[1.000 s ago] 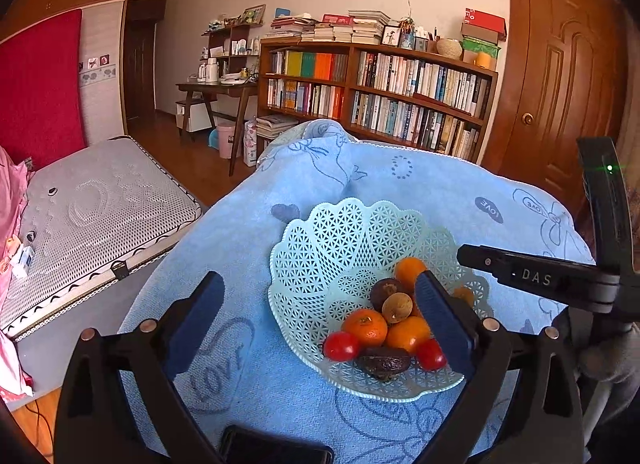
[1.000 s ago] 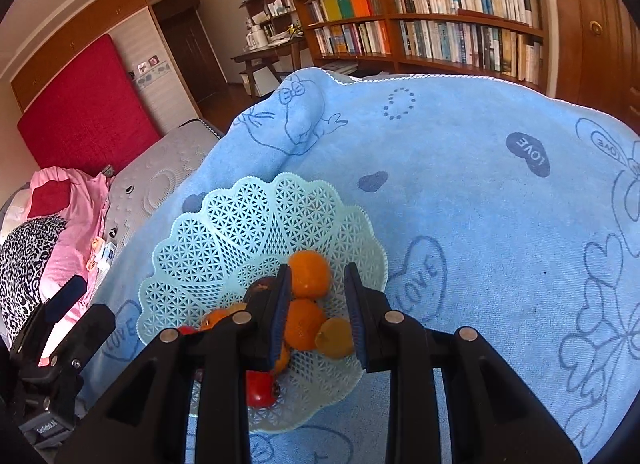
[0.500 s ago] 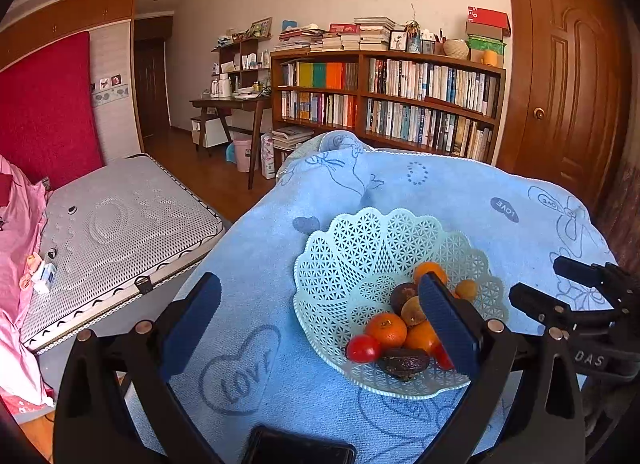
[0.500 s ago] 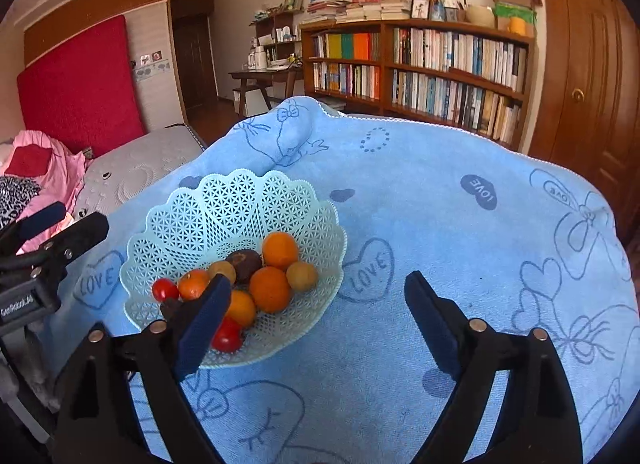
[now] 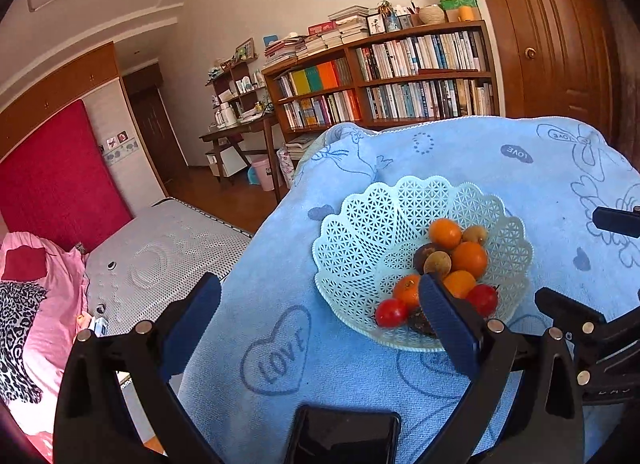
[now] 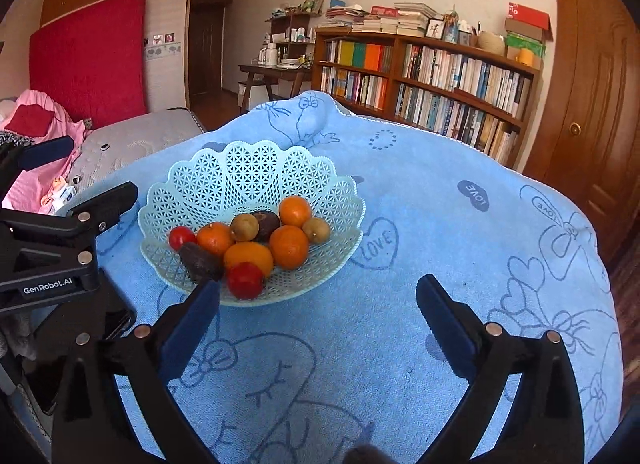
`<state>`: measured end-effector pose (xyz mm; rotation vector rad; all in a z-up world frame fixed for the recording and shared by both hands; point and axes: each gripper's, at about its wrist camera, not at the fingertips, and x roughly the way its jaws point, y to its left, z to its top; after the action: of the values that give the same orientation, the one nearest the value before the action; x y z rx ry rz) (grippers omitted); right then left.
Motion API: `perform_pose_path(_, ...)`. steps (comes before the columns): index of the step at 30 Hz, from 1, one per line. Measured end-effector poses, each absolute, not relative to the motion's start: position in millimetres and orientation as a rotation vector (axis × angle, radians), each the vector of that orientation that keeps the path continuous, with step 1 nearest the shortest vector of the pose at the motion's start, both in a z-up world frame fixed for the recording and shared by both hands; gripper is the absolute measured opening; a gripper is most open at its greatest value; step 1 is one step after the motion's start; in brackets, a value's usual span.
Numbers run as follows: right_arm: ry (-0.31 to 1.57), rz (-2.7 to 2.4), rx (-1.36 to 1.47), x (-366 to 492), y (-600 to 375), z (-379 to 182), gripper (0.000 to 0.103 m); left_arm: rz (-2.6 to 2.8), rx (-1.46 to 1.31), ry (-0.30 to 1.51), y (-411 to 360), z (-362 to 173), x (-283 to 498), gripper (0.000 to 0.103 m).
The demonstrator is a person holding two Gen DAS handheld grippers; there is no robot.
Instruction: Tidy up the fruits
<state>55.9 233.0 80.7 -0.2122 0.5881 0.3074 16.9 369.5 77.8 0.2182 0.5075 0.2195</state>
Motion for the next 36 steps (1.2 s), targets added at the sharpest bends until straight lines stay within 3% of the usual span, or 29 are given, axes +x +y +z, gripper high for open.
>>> perform_pose_path(36,0.528,0.242,-0.339,35.6,255.1,76.9,0.098,0.241,0.335,0.559,365.9,56.8,24.8,0.1)
